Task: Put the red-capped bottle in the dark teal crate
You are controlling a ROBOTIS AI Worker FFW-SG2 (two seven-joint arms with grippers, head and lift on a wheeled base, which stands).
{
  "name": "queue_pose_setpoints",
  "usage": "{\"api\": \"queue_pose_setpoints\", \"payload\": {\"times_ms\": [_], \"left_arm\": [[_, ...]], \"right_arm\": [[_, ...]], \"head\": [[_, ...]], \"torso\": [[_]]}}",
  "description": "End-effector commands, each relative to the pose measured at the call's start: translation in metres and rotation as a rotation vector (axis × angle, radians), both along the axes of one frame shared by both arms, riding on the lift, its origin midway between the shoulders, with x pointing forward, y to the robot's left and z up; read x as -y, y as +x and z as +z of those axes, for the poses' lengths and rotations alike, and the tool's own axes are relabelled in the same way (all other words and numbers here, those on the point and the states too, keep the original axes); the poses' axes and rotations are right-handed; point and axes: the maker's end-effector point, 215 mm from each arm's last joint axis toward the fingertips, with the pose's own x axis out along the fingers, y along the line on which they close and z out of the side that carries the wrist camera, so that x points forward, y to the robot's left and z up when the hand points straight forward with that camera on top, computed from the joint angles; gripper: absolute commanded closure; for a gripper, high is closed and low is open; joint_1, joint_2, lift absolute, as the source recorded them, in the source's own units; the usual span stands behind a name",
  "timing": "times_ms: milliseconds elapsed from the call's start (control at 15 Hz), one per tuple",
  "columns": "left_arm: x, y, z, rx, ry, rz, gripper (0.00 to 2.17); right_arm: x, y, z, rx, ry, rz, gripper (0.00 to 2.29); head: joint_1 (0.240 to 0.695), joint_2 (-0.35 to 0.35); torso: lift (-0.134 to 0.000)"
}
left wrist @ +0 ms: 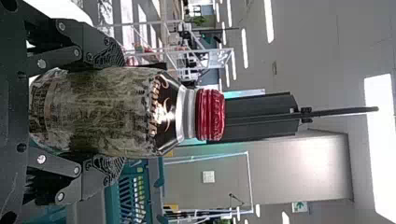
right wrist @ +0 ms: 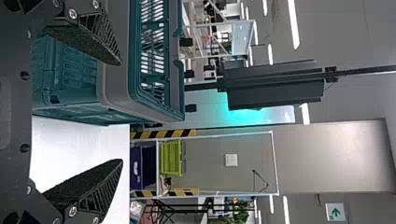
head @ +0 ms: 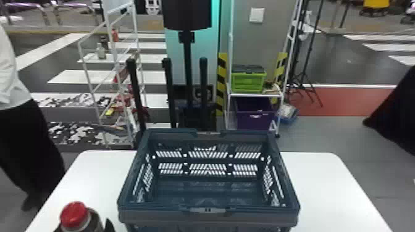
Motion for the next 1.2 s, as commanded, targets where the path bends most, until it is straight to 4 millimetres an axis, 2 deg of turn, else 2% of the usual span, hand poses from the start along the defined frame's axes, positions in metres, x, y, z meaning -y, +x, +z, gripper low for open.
{"api": "queue_pose_setpoints", "payload": {"times_ms": [0, 133, 400, 467, 600, 667, 933, 1133], "left_arm": [[-0.005, 0.017, 0.018, -0.015, -0.001, 0.015, 2.15], [-0.010, 0.036, 0.025, -0.053, -0.001, 0.029, 2.15], [-0.025, 0.079, 0.018, -0.193, -0.020, 0.064, 2.15], [-0.020, 0.094, 0.025, -0.220, 0.008, 0.040, 2.15], [-0.026, 0.118, 0.031, -0.269, 0.011, 0.034, 2.15], [-0.024, 0.128, 0.043, -0.250, 0.013, 0.030, 2.15], [-0.003, 0.172, 0.059, -0.276, 0.045, -0.078, 2.15], [0.034, 0.205, 0.058, -0.298, 0.089, -0.252, 2.15]], "right_arm": [[0.000, 0.000, 0.000, 0.000, -0.001, 0.002, 0.15], [0.000, -0.001, -0.001, -0.003, -0.003, 0.005, 0.15], [0.005, -0.003, -0.002, -0.007, -0.010, -0.002, 0.15], [0.007, -0.004, -0.003, -0.012, -0.010, -0.008, 0.15], [0.013, -0.005, -0.004, -0.014, -0.017, -0.016, 0.15], [0.013, -0.005, -0.004, -0.014, -0.017, -0.017, 0.15], [0.016, -0.006, -0.006, -0.018, -0.018, -0.026, 0.15], [0.021, -0.009, -0.009, -0.026, -0.024, -0.040, 0.15]], "head": [[0.499, 0.000], [0.499, 0.000], [0.499, 0.000], [0.499, 0.000], [0.499, 0.000], [0.499, 0.000], [0.499, 0.000], [0.499, 0.000]], "torso": [[0.000], [0.000], [0.000], [0.000], [0.000], [0.000], [0.000], [0.000]]}}
